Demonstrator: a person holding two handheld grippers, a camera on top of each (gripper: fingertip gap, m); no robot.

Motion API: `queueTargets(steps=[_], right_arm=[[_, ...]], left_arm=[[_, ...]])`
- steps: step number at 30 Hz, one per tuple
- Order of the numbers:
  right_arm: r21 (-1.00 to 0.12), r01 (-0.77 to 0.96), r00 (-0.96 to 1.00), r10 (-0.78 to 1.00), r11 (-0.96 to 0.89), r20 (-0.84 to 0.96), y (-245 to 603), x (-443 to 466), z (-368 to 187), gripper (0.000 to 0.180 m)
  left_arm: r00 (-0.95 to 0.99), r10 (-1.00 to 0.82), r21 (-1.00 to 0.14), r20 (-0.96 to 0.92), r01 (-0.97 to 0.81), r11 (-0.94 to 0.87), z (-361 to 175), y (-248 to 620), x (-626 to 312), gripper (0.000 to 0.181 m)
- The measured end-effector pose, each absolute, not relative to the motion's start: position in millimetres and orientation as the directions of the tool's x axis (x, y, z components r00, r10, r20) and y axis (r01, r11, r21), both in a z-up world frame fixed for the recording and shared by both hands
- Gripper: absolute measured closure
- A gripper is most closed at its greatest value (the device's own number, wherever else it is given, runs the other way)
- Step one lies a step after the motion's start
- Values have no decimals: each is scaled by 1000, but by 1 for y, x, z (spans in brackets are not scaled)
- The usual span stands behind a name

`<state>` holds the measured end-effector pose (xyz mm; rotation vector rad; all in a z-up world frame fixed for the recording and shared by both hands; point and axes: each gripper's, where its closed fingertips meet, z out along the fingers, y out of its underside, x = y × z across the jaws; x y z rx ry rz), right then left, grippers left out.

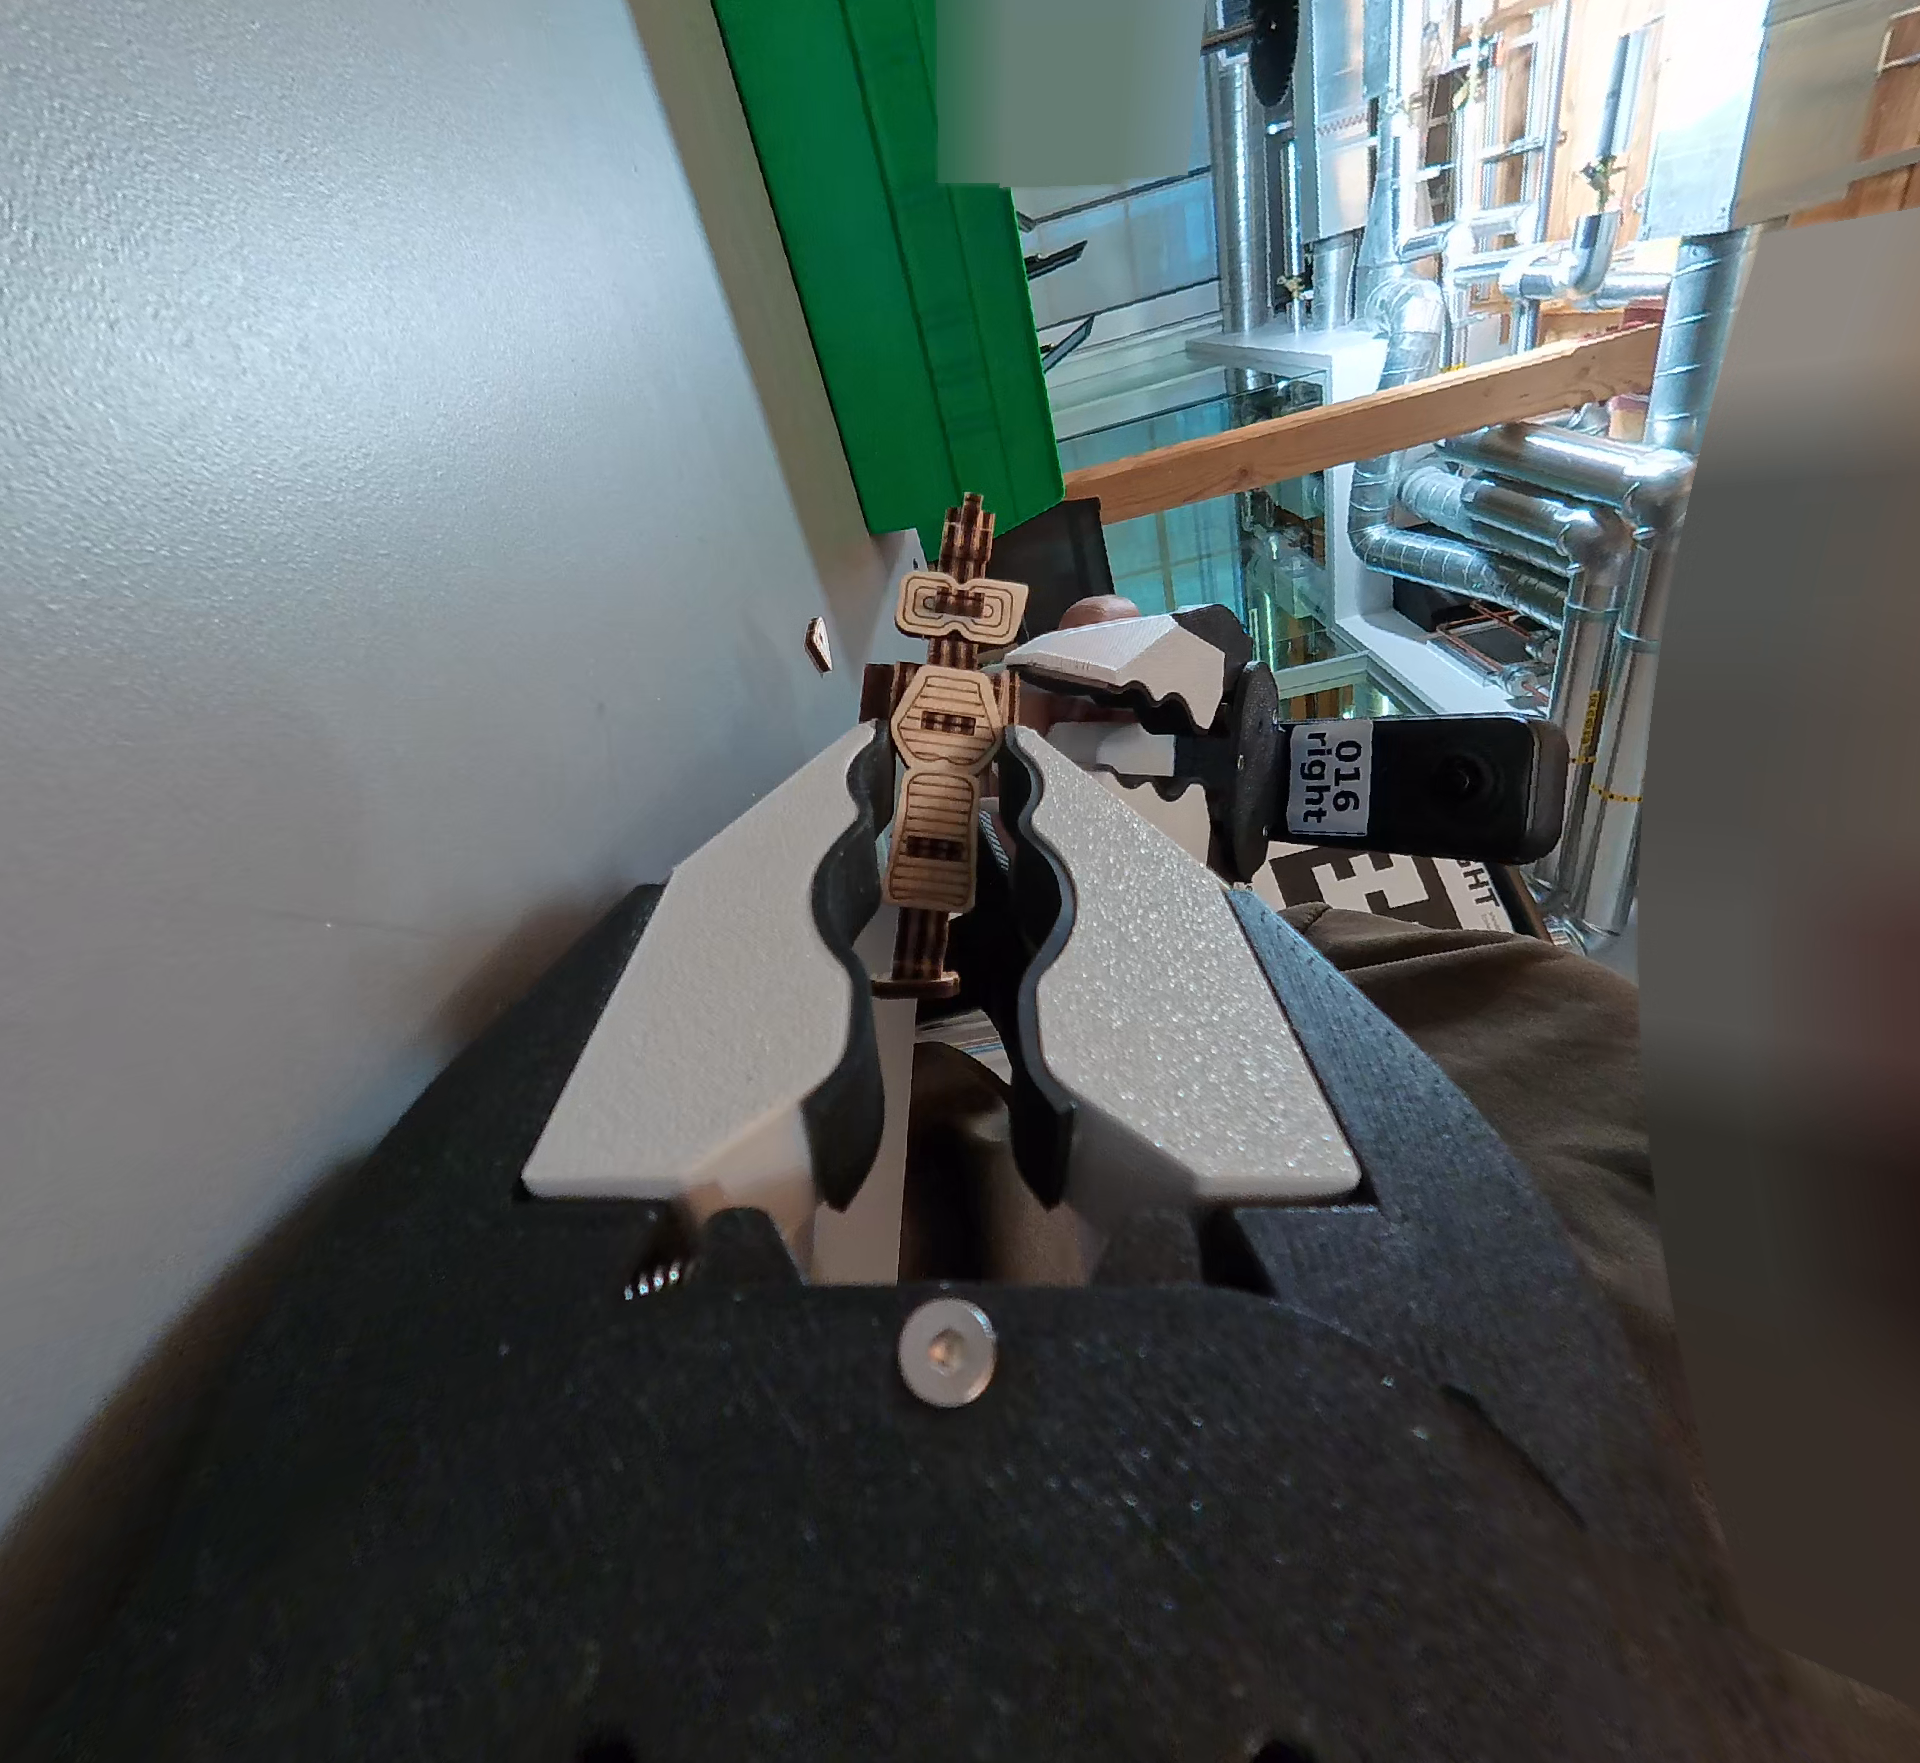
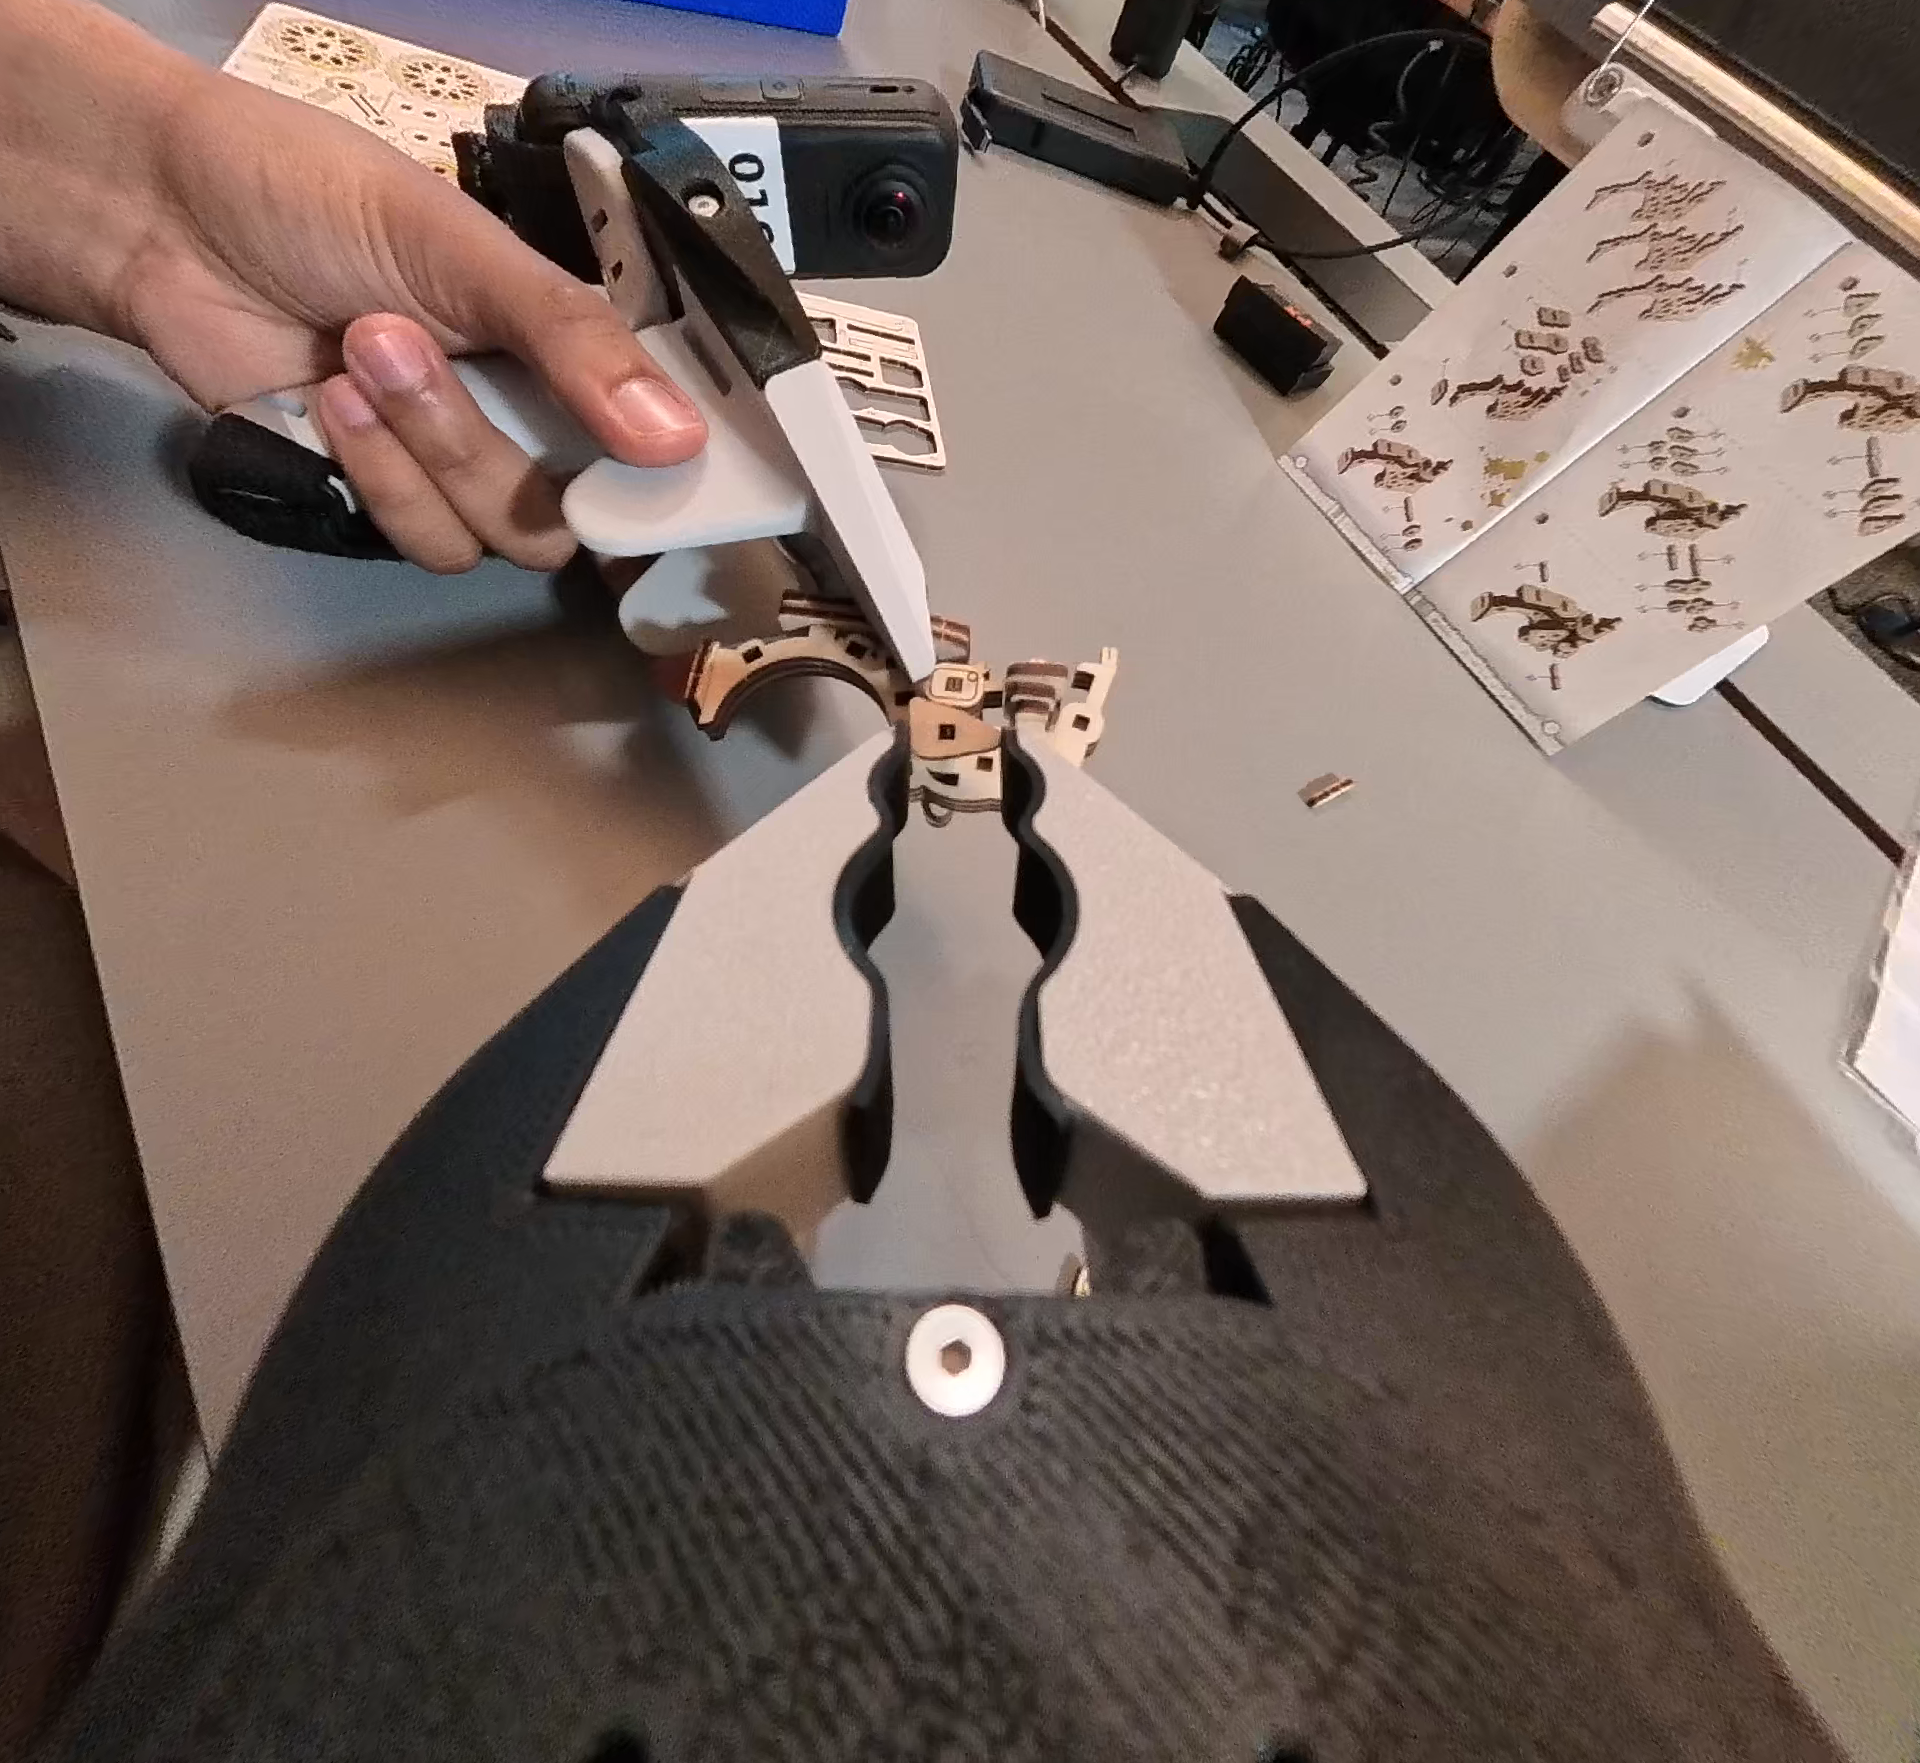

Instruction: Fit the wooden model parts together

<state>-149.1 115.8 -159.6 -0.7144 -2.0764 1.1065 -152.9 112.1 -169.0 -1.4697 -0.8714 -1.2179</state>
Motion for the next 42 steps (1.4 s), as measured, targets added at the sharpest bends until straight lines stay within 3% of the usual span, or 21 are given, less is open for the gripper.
queueTargets(steps=[18,28,42], right_arm=[[-870,126,-665,692,476,283,116,-143,-154,164],[-817,25,-733,566,576,377,113,-131,-157,164],[-781,23,-743,533,625,404,115,-129,-165,164]], left_arm=[[223,-68,-233,972,944,-232,-168,111,-155,165],[243,-44,-245,969,923,-296,-174,113,-145,165],[260,-35,-256,965,909,-330,-176,114,-139,165]])
